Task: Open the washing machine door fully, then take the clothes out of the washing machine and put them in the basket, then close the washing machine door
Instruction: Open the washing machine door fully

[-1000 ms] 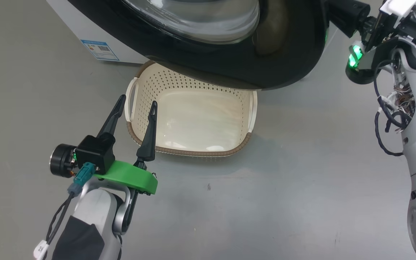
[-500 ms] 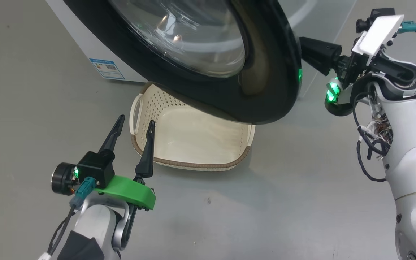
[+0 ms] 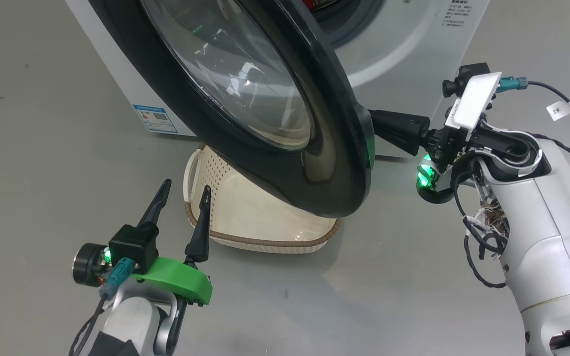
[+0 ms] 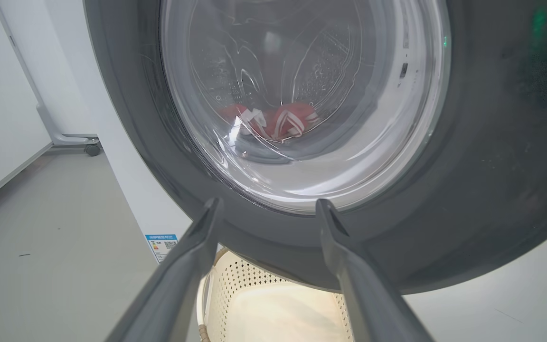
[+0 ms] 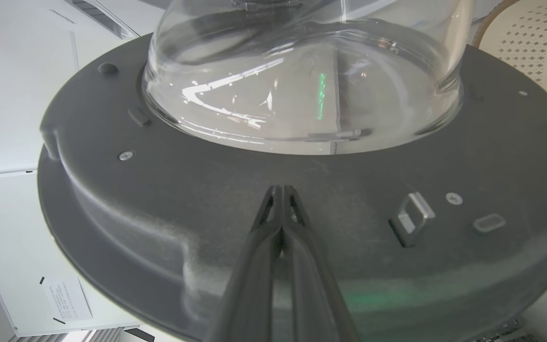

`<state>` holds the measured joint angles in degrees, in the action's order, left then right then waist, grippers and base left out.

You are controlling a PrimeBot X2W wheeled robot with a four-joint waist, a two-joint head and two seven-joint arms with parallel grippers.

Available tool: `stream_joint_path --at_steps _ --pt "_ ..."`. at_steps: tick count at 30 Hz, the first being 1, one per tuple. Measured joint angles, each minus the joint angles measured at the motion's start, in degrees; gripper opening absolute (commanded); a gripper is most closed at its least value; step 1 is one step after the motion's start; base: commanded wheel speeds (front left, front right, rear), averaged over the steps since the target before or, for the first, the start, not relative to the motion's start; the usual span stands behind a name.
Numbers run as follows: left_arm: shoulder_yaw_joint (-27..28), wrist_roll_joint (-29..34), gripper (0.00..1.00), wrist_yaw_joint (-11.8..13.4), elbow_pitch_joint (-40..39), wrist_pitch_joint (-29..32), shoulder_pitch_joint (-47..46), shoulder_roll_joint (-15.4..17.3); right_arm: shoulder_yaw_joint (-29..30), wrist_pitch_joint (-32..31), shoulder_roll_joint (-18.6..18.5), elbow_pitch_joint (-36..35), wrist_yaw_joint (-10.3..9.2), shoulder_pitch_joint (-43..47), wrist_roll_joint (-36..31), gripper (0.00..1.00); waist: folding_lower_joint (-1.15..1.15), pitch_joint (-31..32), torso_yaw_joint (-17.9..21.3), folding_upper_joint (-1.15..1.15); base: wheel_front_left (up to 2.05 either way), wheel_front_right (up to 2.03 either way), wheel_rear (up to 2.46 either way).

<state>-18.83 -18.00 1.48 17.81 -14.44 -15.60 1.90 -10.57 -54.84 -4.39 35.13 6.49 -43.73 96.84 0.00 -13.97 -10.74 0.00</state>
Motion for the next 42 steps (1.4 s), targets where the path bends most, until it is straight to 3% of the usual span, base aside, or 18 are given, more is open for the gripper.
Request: stream_joint_path --at_steps 24,42 --pt "-0.7 -0.6 1.00 0.3 0.6 0.0 2.8 0.0 -6.7 -2.3 0.4 -8.1 0.47 9.0 2.8 0.00 0.00 3.5 -5.3 0.00 0.00 0.00 0.00" --pt "-1.0 -1.7 1.00 0.8 0.5 0.0 3.8 0.0 -14.4 0.1 0.5 -13.4 0.47 13.1 7.6 0.00 0.00 4.5 -10.5 0.00 0.00 0.00 0.00"
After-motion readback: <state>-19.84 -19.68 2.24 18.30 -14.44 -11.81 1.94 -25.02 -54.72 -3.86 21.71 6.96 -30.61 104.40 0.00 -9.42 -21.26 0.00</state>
